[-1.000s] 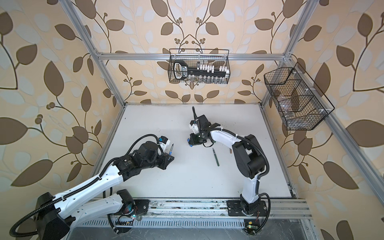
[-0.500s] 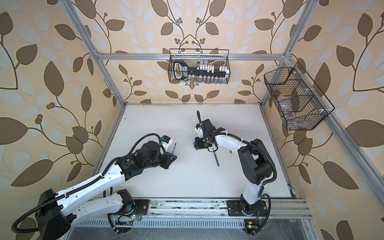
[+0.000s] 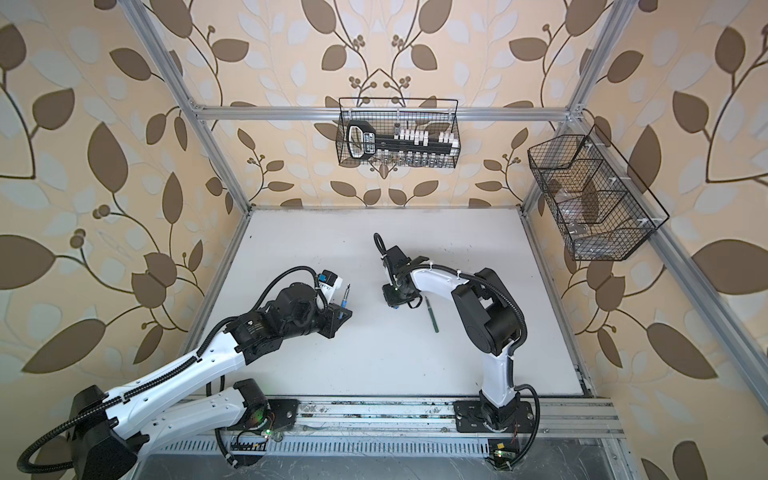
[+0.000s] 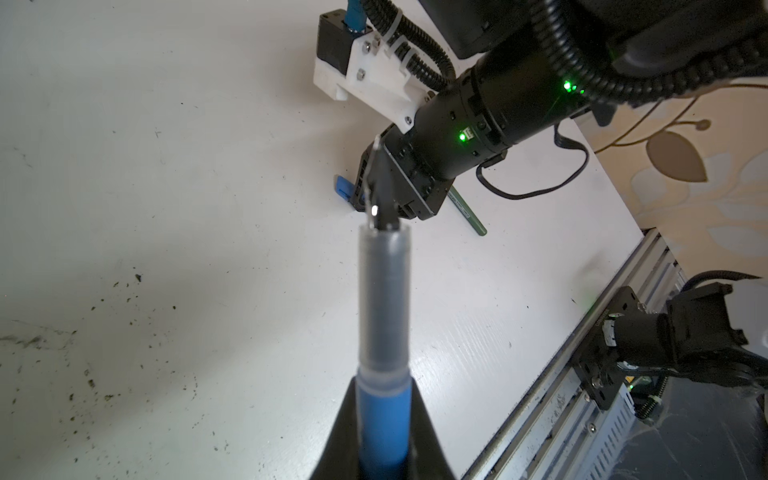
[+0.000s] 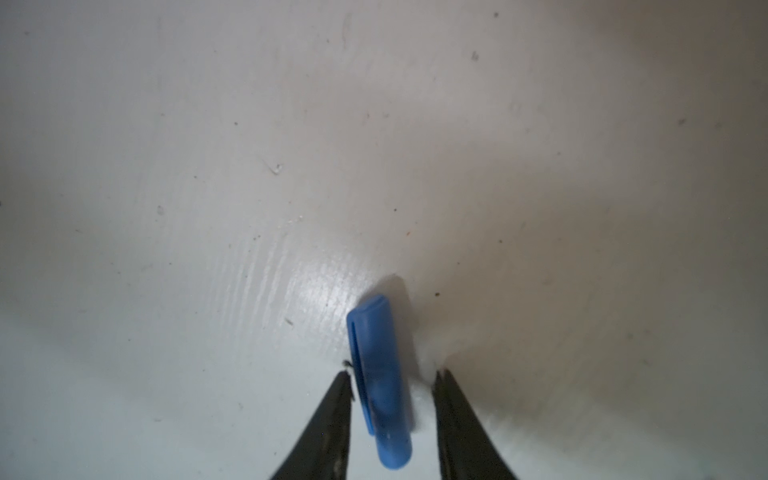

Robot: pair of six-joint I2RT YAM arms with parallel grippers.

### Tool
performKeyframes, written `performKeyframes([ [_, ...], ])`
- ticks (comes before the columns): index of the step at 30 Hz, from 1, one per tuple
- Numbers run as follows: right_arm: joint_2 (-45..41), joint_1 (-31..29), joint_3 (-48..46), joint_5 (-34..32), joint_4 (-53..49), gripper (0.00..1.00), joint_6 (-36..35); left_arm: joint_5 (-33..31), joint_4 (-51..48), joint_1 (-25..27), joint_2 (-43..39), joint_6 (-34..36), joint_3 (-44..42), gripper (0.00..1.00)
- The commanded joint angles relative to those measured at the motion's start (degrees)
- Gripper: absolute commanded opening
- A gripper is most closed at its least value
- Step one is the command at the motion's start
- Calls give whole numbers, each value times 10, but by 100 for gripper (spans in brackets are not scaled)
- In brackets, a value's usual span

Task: Insert the pens into the pen caps
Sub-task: 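Lift the blue cap with the right gripper toward the pen in the left gripper, then swing the right gripper to hold the blue cap above the pen nib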

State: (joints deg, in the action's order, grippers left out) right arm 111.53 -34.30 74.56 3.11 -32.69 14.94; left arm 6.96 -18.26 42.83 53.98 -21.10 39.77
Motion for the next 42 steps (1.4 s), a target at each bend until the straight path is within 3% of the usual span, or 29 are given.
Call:
performKeyframes([
  [1,11,-8,35,-30,-46,41,-23,-15,1,5,-13,3,-1,10],
  [18,97,-40,124,-107,-131,44,-86,-23,-11,5,-44,1,-8,10],
  [22,107,-40,118,-113,-135,38,-89,-23,-12,5,-44,0,-9,11],
  [30,106,-34,91,-82,-127,22,-91,-22,-11,5,-40,2,-5,11],
  [42,50,11,46,18,-69,11,-84,-8,0,5,-20,5,-1,11],
])
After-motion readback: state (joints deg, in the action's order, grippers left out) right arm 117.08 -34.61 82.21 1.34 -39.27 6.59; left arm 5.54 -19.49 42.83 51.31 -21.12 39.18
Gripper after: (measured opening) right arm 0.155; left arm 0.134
